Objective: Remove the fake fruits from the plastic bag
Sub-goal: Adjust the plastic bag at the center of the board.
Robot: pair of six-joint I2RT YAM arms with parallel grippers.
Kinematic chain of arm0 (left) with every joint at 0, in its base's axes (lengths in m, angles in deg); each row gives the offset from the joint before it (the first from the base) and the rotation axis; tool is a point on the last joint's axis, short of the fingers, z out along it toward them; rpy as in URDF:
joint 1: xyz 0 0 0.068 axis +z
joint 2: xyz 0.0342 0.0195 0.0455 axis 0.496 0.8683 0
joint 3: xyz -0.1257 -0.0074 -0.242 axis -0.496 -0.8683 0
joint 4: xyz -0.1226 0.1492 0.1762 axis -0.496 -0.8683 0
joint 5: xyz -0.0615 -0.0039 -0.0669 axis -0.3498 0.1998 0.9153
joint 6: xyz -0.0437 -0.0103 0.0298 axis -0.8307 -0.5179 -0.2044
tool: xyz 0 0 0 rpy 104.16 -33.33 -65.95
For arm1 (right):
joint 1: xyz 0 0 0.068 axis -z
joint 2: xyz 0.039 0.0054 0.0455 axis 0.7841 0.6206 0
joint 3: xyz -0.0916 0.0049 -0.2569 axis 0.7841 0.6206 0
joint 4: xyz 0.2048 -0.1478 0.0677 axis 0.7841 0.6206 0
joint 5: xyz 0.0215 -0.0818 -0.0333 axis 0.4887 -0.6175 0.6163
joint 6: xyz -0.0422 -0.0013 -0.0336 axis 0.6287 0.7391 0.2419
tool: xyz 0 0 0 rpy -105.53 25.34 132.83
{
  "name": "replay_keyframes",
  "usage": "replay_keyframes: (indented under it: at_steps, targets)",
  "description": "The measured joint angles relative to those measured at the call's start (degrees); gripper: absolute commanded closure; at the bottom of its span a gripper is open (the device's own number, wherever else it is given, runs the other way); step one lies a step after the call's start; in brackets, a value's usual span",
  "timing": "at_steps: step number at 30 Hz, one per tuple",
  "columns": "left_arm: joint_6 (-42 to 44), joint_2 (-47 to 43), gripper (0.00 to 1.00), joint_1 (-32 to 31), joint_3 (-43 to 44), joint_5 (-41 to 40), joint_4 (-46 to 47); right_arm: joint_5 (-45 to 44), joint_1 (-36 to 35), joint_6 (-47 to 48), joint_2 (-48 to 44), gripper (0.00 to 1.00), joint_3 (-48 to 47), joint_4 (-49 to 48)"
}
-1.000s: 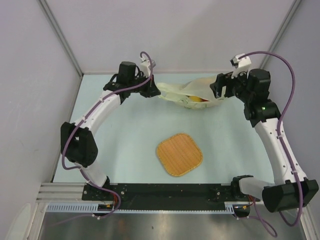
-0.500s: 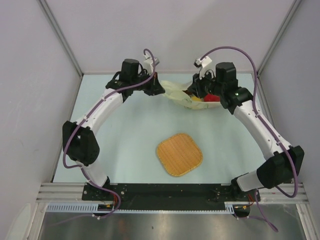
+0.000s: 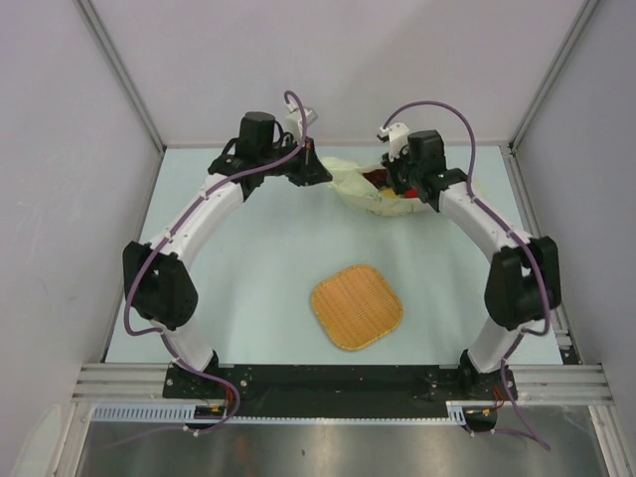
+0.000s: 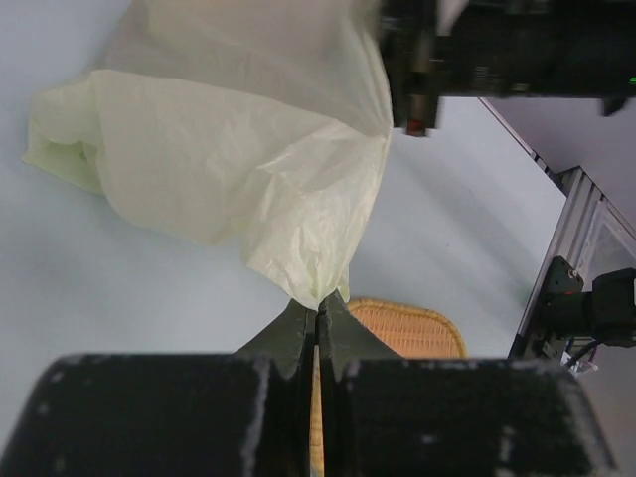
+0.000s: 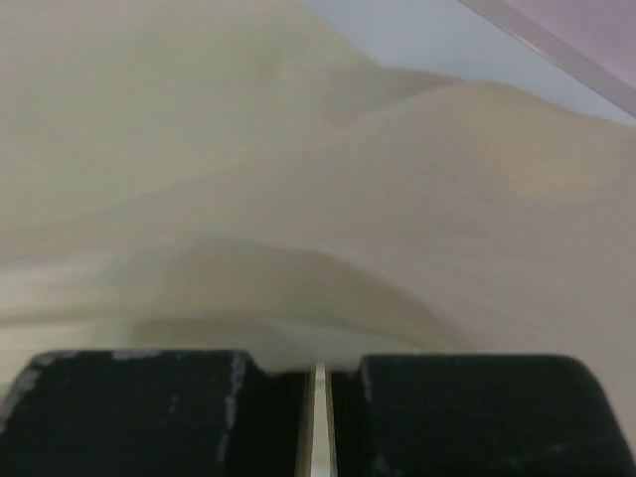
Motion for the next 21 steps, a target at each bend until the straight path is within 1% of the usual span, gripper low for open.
replay_keyframes:
  at_steps: [4,6,9,13,15,18,21]
  targets:
    - [0.07,0.00,1.00,-0.07,-0.04,0.02,-0.59,-5.25,2.47,2.73,9.29,0.95,0.52,-3.32]
    - [0.04,-0.09,1.00,-0.15,-0.48,-1.29,-0.26,-5.86,3.04,2.99,9.97,0.95,1.27,-2.71]
    - [0.07,-0.42,1.00,-0.26,-2.36,-3.52,-0.17,-5.75,2.32,2.01,7.76,0.94,5.16,-2.27]
    - [0.04,-0.42,1.00,-0.26,-3.82,-4.68,-0.35,-4.79,-2.80,0.00,-0.74,0.93,16.90,-2.23]
    - [0.04,-0.42,1.00,-0.35,-4.17,-4.76,-0.33,-4.28,-5.57,-0.57,-3.26,0.93,20.26,-1.99]
    - [0.04,-0.42,1.00,-0.68,-4.37,-4.76,-0.37,-4.35,-6.71,-0.79,-3.32,0.94,20.90,-3.21]
    - [0.04,-0.42,1.00,-1.11,-4.37,-4.74,-0.24,-4.94,-2.93,-0.79,-1.66,0.94,18.71,-3.76]
